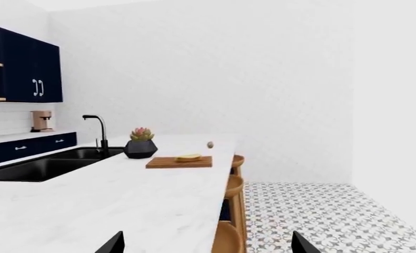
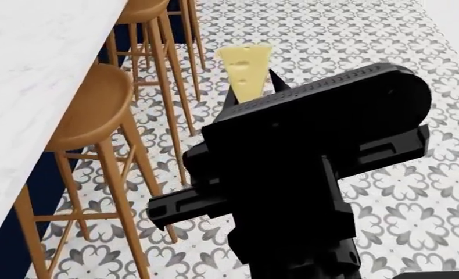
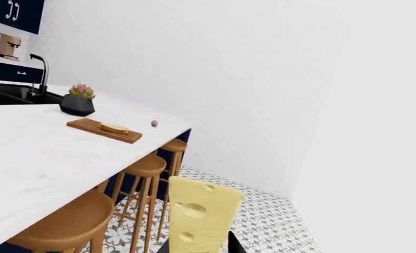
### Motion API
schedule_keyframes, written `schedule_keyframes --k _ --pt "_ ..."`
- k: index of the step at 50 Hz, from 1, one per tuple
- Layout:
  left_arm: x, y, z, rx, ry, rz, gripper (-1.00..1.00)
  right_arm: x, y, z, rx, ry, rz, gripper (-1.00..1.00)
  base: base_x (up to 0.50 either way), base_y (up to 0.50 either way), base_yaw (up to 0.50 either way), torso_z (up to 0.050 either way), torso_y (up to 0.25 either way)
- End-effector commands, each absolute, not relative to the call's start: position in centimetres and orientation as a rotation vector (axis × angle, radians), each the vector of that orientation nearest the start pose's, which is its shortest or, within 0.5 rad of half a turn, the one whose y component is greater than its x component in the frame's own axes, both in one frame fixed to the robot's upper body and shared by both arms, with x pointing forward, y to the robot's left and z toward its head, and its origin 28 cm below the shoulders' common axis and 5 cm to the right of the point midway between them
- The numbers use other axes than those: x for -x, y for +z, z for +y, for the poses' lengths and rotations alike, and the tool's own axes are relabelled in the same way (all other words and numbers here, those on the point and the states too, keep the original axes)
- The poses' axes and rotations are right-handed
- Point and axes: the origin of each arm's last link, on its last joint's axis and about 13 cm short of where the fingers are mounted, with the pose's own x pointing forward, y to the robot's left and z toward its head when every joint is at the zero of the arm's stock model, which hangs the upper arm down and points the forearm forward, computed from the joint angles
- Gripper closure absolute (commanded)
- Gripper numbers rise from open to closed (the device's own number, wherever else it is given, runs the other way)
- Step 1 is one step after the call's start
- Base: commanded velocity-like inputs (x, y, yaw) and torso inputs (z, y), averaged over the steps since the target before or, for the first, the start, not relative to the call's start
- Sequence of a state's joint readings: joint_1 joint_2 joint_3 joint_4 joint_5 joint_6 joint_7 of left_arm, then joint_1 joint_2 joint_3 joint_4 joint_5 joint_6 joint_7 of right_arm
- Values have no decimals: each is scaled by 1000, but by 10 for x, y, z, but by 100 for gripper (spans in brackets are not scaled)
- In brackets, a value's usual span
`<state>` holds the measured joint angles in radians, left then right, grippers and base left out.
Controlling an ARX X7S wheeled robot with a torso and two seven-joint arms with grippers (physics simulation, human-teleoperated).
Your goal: Pick up the wedge of cheese and place it on the slice of bread to prepare a simple cheese on bread dish.
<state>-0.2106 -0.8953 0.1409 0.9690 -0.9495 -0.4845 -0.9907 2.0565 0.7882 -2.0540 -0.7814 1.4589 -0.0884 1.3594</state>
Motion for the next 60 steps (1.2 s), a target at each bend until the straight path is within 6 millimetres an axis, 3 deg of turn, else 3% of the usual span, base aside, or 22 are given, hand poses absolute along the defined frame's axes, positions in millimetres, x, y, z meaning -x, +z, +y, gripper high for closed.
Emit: schedule_keyframes --k 1,60 --pt "-158 204 242 -48 152 -275 -100 -187 278 -66 283 135 -232 100 500 -76 0 0 0" --pt "-158 204 243 -44 158 -279 -100 -188 275 -65 271 155 -233 100 498 -189 0 0 1"
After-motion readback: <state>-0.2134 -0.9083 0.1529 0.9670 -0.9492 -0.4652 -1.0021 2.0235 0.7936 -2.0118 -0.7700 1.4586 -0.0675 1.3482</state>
